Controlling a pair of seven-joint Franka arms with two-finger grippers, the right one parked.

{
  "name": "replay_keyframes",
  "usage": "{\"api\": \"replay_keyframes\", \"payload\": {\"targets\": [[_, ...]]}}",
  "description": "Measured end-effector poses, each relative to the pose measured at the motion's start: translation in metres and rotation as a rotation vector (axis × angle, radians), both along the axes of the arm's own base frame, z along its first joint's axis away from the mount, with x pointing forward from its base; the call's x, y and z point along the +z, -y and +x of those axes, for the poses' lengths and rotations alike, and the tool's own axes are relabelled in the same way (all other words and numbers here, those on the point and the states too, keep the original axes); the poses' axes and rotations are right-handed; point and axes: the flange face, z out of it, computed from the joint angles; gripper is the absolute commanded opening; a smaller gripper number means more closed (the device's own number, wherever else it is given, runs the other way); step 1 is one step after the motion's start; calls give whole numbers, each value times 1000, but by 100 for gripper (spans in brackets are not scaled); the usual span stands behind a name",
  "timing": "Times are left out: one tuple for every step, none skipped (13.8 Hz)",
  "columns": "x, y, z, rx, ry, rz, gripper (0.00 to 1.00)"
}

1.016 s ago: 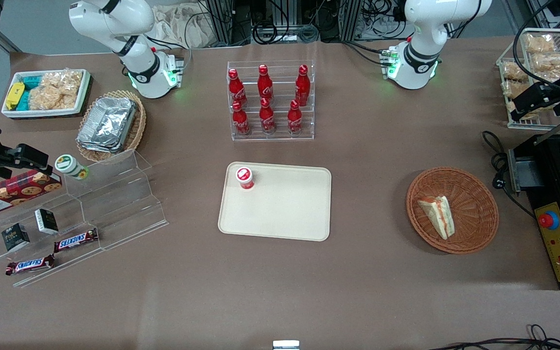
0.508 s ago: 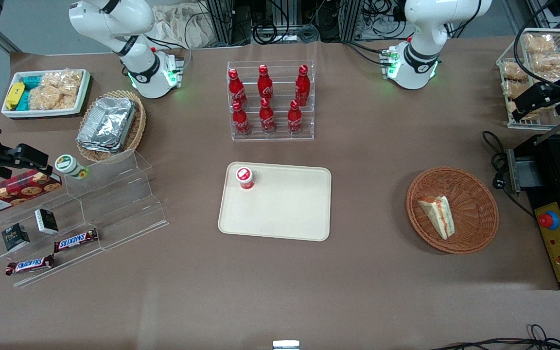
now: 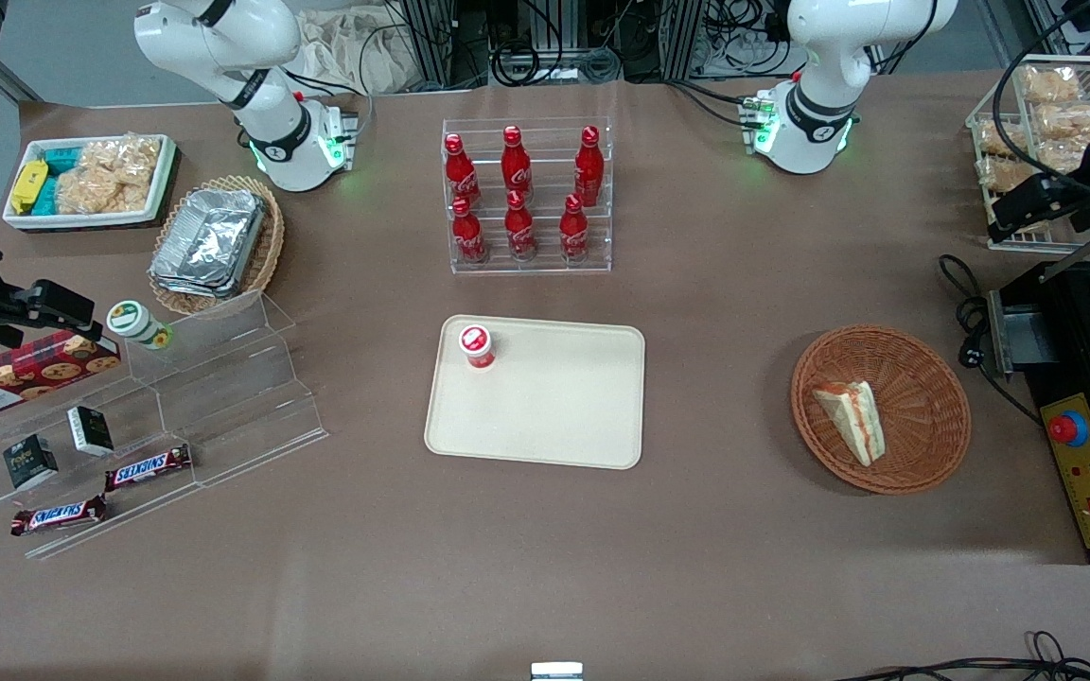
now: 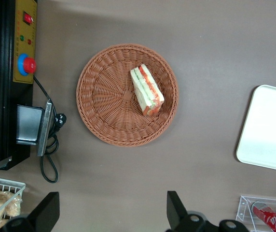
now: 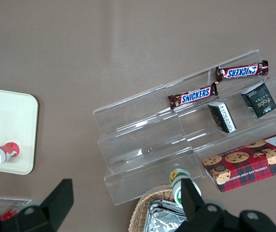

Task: Place sandwich from basket to tray
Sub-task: 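Lower the open left gripper over the wrapped sandwich in the basket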

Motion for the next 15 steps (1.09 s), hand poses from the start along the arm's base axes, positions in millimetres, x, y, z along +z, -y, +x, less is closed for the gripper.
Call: {"api": "replay_keyframes", "payload": {"targets": [[-11, 0, 8, -1, -12, -1, 100], [-23, 0, 16, -2, -22, -1, 100], [-35, 1, 24, -7, -31, 2, 100], [-47, 3, 31, -7, -39, 12, 100], [-59, 5, 39, 1, -45, 27, 100], [-72, 9, 47, 12, -47, 40, 100], [-87, 13, 55, 29, -49, 48, 100], [-104, 17, 63, 49, -52, 50, 100], [-121, 20, 71, 67, -53, 47, 100], [-140, 24, 79, 81, -57, 44, 100], [-159, 27, 86, 92, -58, 40, 100], [-176, 32, 94, 106, -57, 35, 100], [-194, 38, 100, 117, -57, 31, 100], [-211, 46, 106, 124, -56, 27, 100], [-226, 57, 110, 133, -55, 23, 100]]}}
